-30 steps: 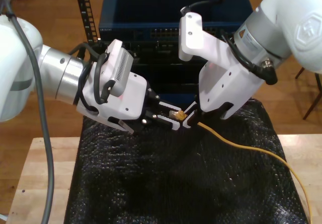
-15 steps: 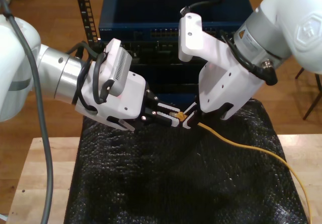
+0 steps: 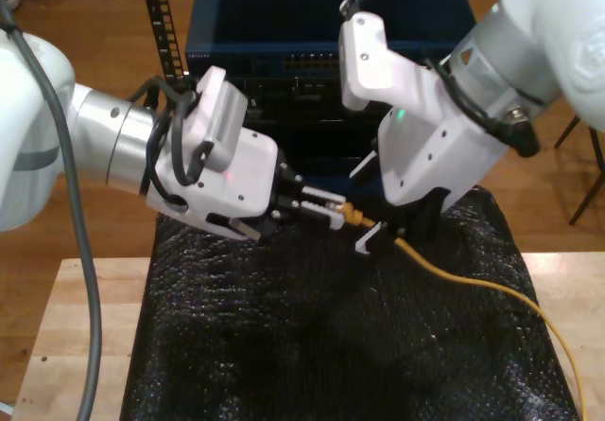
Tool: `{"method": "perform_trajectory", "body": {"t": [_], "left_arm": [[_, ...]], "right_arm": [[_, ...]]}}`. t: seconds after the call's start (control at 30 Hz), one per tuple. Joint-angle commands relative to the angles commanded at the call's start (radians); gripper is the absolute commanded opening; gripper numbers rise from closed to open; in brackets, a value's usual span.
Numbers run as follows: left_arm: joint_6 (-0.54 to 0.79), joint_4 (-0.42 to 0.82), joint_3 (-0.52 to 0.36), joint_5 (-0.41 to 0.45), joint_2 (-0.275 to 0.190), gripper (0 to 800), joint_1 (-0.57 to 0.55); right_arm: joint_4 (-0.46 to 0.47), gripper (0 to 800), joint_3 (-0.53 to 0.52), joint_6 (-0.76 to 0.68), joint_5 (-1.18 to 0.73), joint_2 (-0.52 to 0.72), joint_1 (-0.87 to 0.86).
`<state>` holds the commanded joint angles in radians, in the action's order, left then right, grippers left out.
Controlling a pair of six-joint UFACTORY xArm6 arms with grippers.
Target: Grab the cable and plug it in
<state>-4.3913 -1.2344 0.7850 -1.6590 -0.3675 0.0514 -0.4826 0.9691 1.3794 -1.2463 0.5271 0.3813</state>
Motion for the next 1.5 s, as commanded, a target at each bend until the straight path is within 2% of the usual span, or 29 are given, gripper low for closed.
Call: {"method": "perform_trajectory", "body": {"t": [0.1, 0.37, 0.47, 0.63, 0.9, 1.1, 1.3, 1.5], "left_arm": [[-0.014, -0.023, 0.005, -0.048, 0.048, 5, 0.009], [-0.083, -0.029, 0.021, -0.083, 0.103, 5, 0.054], [-0.103, -0.037, 0.034, -0.11, 0.143, 5, 0.081], [-0.124, -0.098, 0.043, -0.204, 0.203, 5, 0.092], [-0.173, -0.138, 0.051, -0.29, 0.247, 5, 0.103], [-0.229, -0.173, 0.08, -0.371, 0.293, 5, 0.135], [-0.247, -0.224, 0.086, -0.46, 0.305, 6, 0.141], [-0.282, -0.242, 0.086, -0.486, 0.313, 6, 0.143]], "right_arm": [[0.0, 797, 0.002, 0.038, 0.017, 0.037, 0.0], [0.0, 798, 0.008, 0.072, 0.075, 0.069, -0.002], [-0.005, 797, 0.008, 0.086, 0.069, 0.072, 0.008], [0.0, 787, -0.014, 0.126, 0.077, 0.144, 0.006], [0.002, 799, -0.043, 0.161, 0.08, 0.219, 0.015], [0.0, 798, -0.089, 0.239, 0.199, 0.262, 0.032], [0.0, 798, -0.149, 0.241, 0.348, 0.272, 0.078], [0.0, 797, -0.187, 0.288, 0.479, 0.272, 0.172]]}}
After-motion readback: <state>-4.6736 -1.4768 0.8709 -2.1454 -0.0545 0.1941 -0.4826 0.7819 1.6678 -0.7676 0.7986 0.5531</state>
